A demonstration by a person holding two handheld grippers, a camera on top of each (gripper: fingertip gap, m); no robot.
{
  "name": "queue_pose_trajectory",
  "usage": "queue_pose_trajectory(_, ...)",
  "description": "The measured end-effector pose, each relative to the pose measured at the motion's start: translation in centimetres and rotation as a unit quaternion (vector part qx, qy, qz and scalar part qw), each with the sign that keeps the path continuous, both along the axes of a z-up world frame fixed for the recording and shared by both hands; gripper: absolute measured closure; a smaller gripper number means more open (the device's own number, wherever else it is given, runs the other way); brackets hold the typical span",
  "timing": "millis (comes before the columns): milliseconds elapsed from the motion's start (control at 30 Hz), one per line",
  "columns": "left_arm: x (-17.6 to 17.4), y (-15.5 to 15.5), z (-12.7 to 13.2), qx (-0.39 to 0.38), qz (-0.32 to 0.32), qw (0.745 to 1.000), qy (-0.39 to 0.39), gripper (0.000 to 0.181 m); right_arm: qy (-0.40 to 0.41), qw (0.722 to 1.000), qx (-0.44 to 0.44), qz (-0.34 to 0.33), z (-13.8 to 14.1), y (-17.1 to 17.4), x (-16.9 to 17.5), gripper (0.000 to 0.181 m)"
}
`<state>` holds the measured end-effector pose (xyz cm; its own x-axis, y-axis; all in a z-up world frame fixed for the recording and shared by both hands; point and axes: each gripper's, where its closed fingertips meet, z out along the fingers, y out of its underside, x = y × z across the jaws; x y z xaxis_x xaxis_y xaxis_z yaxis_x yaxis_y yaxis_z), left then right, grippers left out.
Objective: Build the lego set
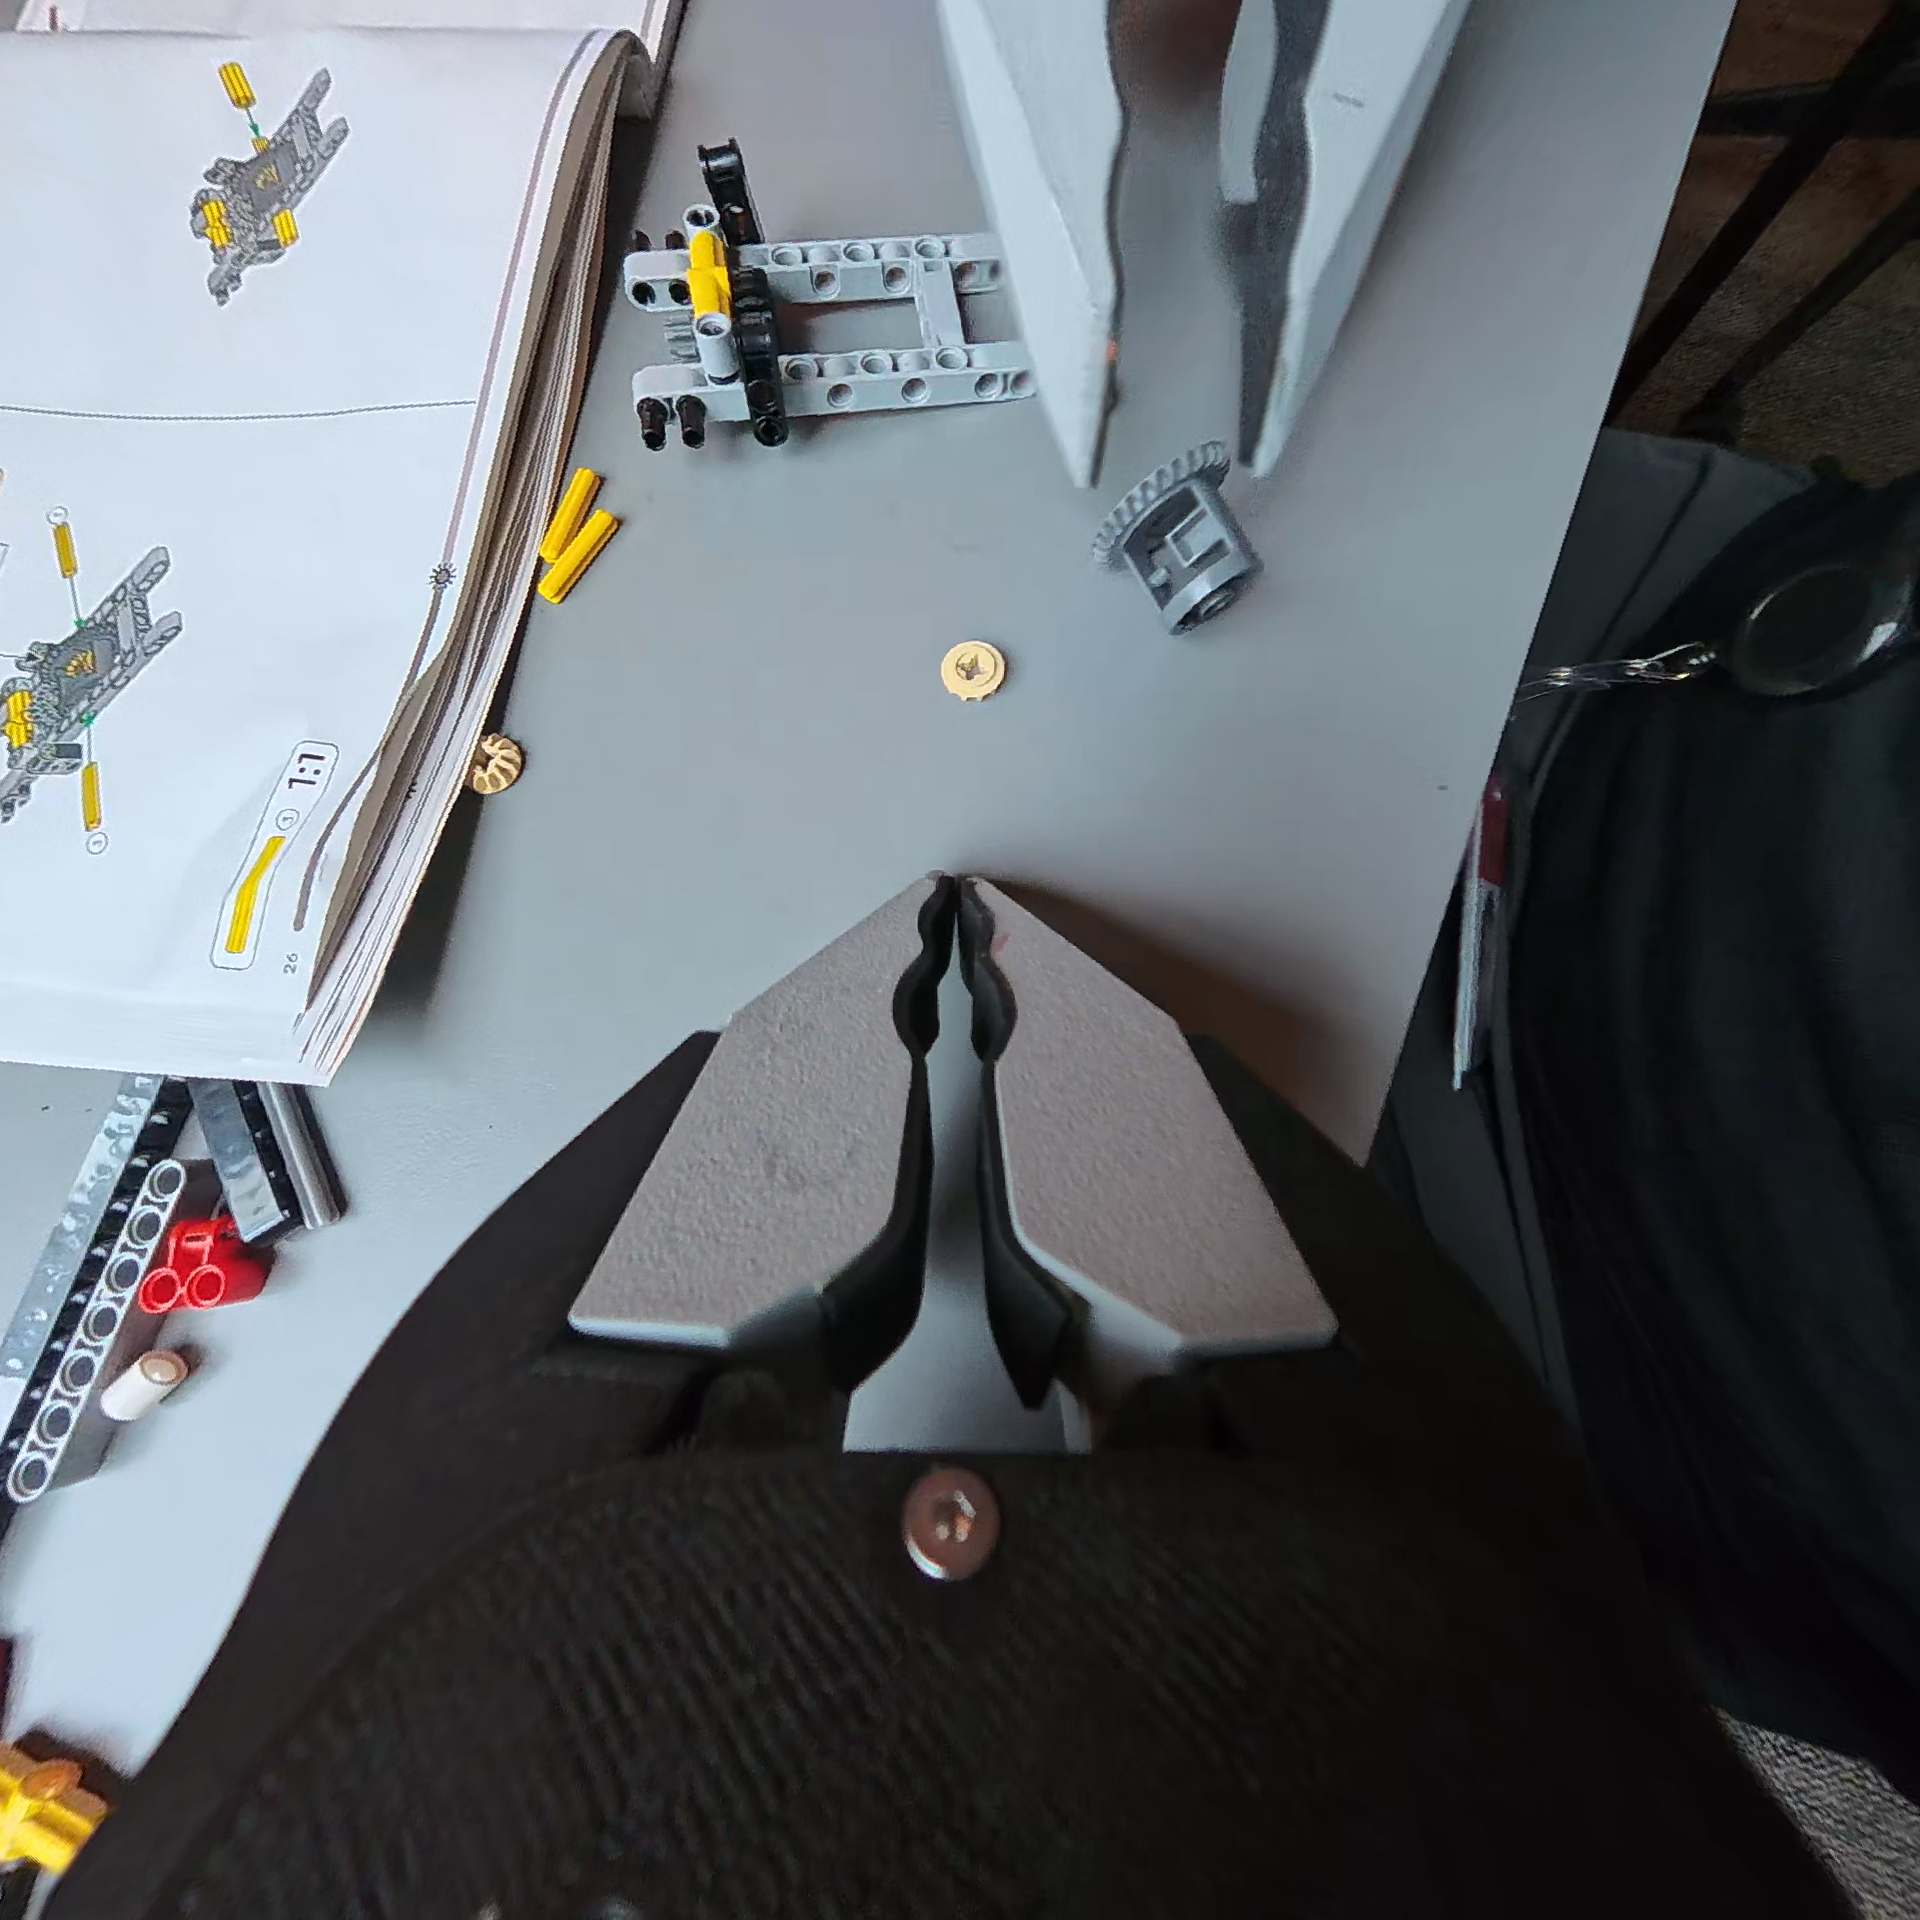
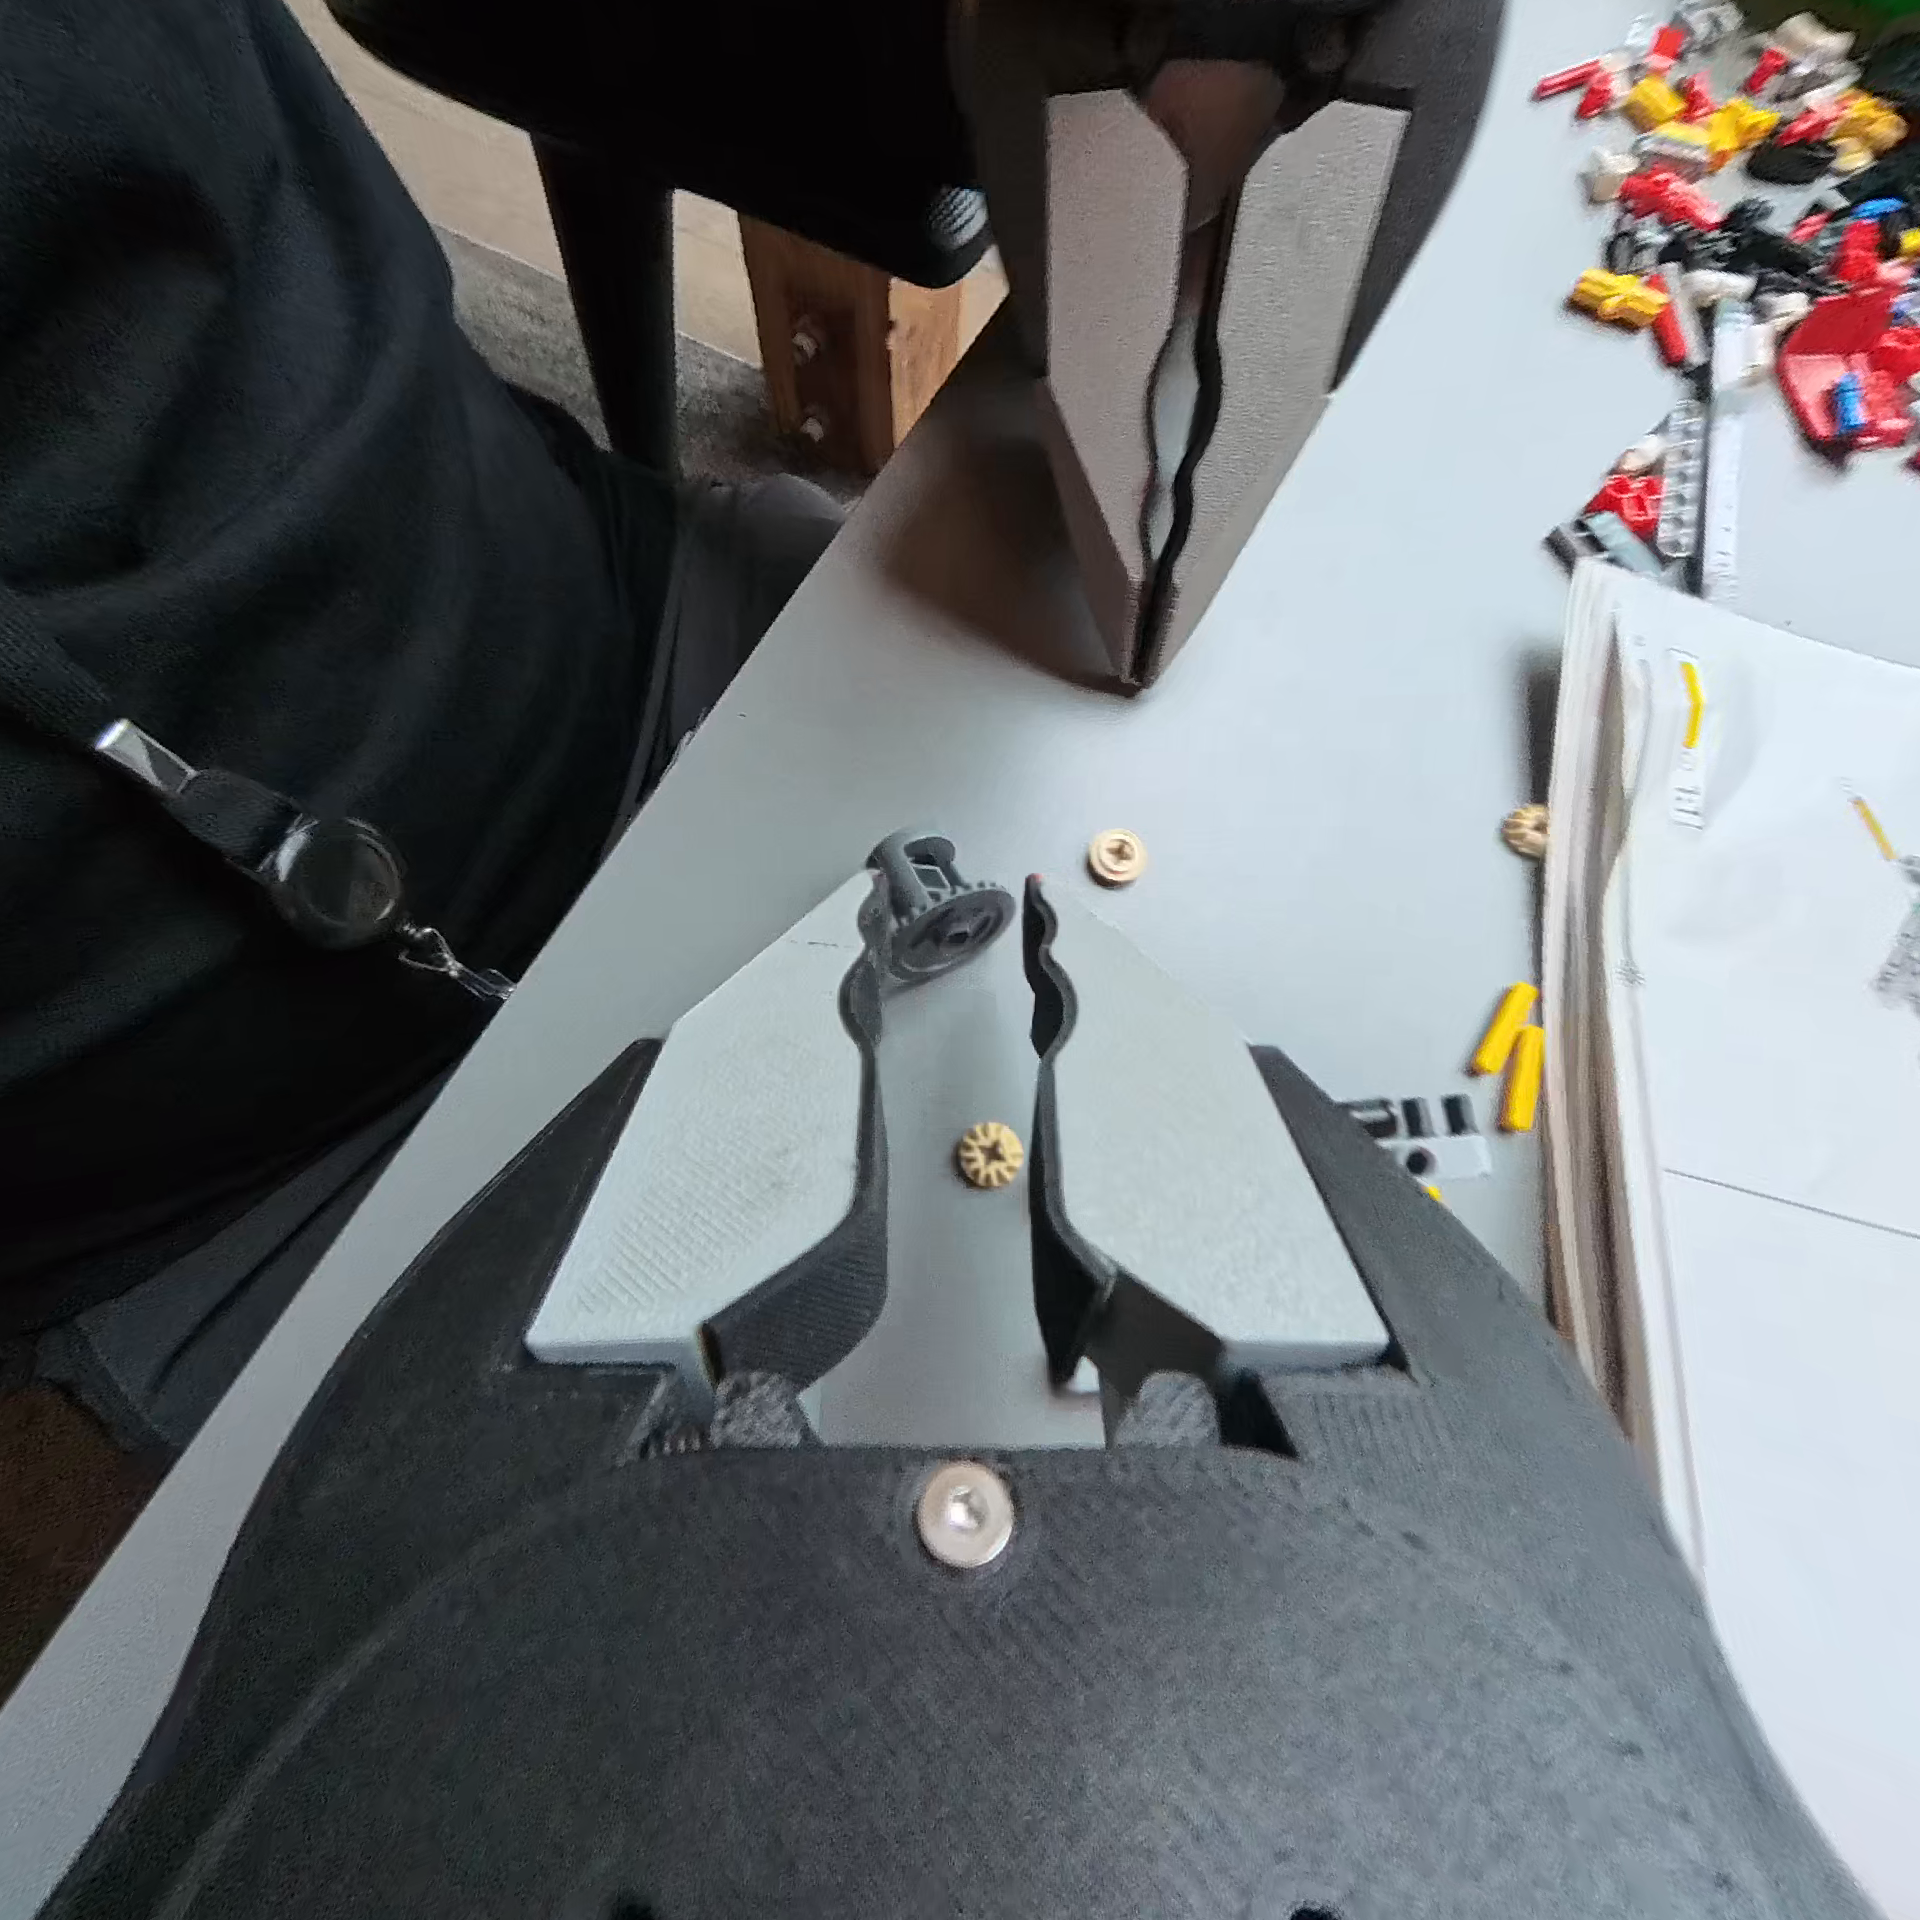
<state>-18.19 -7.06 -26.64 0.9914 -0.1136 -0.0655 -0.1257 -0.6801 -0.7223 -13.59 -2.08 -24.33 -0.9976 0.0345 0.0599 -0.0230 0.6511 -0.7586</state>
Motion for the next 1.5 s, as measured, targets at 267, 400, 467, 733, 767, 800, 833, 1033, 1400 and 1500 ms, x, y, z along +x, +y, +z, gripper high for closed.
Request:
queue_pose_trajectory(267,0.1,0.0,0.0,-0.001,-0.002,1.0,-0.012,0.181,0.01,0.998,0.056,0.015,-2.2,-0.1,0.6,0.157)
queue_pose_trajectory(400,0.2,0.0,0.0,-0.002,-0.006,1.0,-0.02,0.181,0.036,0.998,0.045,0.003,-1.7,-0.5,0.0,0.157)
queue_pose_trajectory(467,0.5,0.0,0.0,-0.003,-0.011,0.999,-0.033,0.176,0.076,0.997,0.028,-0.02,-0.8,-0.9,-1.0,0.157)
queue_pose_trajectory(733,3.6,1.9,0.8,0.005,-0.035,0.989,-0.143,0.145,0.188,0.98,-0.033,-0.058,2.3,-2.4,-2.3,0.157)
queue_pose_trajectory(767,3.8,2.1,1.3,0.018,-0.038,0.987,-0.157,0.145,0.196,0.979,-0.035,-0.053,2.4,-2.5,-2.1,0.157)
queue_pose_trajectory(800,4.1,2.4,1.9,0.034,-0.042,0.983,-0.174,0.146,0.206,0.977,-0.033,-0.053,2.4,-2.6,-2.1,0.157)
queue_pose_trajectory(833,4.4,2.5,2.4,0.048,-0.046,0.979,-0.191,0.149,0.217,0.974,-0.028,-0.054,2.4,-2.6,-2.2,0.157)
queue_pose_trajectory(1033,4.3,2.7,3.1,0.067,-0.038,0.971,-0.225,0.154,0.269,0.961,0.0,-0.068,2.2,-2.6,-2.9,0.157)
queue_pose_trajectory(1400,3.9,2.7,3.7,0.086,-0.031,0.967,-0.239,0.16,0.293,0.954,-0.005,-0.069,2.7,-2.7,-2.9,0.157)
queue_pose_trajectory(1500,3.8,2.7,3.9,0.092,-0.029,0.966,-0.24,0.16,0.295,0.953,-0.01,-0.07,2.9,-2.7,-3.0,0.157)
